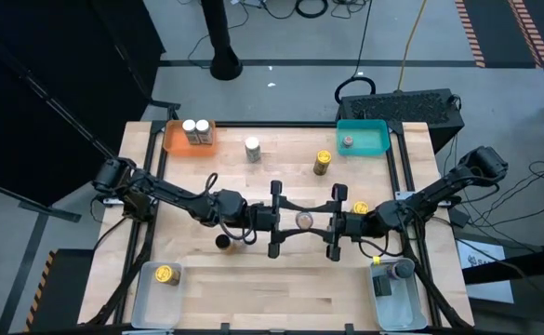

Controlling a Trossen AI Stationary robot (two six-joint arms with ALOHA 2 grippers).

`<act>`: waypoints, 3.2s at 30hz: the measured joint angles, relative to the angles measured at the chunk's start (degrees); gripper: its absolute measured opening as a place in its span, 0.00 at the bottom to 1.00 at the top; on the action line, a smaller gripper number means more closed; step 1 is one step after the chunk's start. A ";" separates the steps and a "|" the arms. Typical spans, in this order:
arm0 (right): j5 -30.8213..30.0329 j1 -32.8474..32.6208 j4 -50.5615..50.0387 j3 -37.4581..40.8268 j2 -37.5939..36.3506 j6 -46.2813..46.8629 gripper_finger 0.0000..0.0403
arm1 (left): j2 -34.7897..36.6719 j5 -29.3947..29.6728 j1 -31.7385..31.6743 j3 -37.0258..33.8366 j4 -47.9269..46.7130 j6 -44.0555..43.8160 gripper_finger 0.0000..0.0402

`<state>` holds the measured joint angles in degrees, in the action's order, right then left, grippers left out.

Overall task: Sort spices by type
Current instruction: Put the right brown seasoning bottle into the blue bin

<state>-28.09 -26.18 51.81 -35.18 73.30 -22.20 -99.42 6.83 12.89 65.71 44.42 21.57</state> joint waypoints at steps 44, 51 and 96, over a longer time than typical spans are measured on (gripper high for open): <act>-13.84 0.75 -20.31 -5.71 -3.41 14.18 0.85 | 0.76 28.71 0.59 -0.13 -14.55 8.01 0.50; -20.16 1.49 -39.93 -16.09 2.26 20.36 0.85 | -1.81 30.43 0.24 -0.15 -12.56 9.44 0.50; -16.45 4.81 -60.55 -22.75 3.48 37.33 0.35 | -1.77 29.76 2.03 -0.26 -10.95 16.24 0.58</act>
<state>-44.53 -21.37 -8.73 -57.93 76.77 15.14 -101.19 36.59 14.92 65.45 33.47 37.80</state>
